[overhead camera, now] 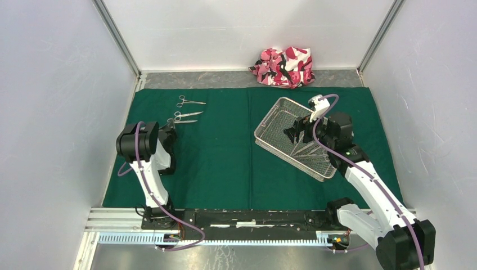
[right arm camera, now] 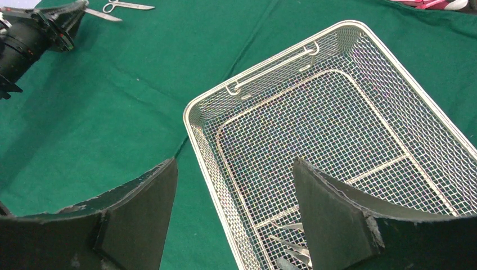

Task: Open and lay out the surgical kit
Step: Adjust the medical item.

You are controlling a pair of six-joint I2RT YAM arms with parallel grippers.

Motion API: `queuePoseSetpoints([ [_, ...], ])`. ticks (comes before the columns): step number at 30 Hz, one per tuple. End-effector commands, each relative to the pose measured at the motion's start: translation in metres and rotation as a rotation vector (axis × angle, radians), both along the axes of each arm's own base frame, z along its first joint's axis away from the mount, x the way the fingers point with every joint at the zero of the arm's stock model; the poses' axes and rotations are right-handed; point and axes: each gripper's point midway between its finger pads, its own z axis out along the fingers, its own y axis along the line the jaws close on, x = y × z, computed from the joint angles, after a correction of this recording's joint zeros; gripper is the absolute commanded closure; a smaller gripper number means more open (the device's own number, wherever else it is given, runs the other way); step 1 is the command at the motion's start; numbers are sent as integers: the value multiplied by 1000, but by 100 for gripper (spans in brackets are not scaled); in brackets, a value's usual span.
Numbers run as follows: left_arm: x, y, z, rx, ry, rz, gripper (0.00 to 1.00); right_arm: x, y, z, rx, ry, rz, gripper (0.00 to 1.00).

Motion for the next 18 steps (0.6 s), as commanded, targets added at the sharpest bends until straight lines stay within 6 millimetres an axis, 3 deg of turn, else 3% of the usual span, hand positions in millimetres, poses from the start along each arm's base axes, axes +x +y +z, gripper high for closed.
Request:
queuePoseSetpoints([
  [1,2,7,39,47,-204,29,96,3,3,6,6,-47,15,19],
  [18,7,-2,7,10,-40,-13,87,0,3,0,5,-39,22,19],
])
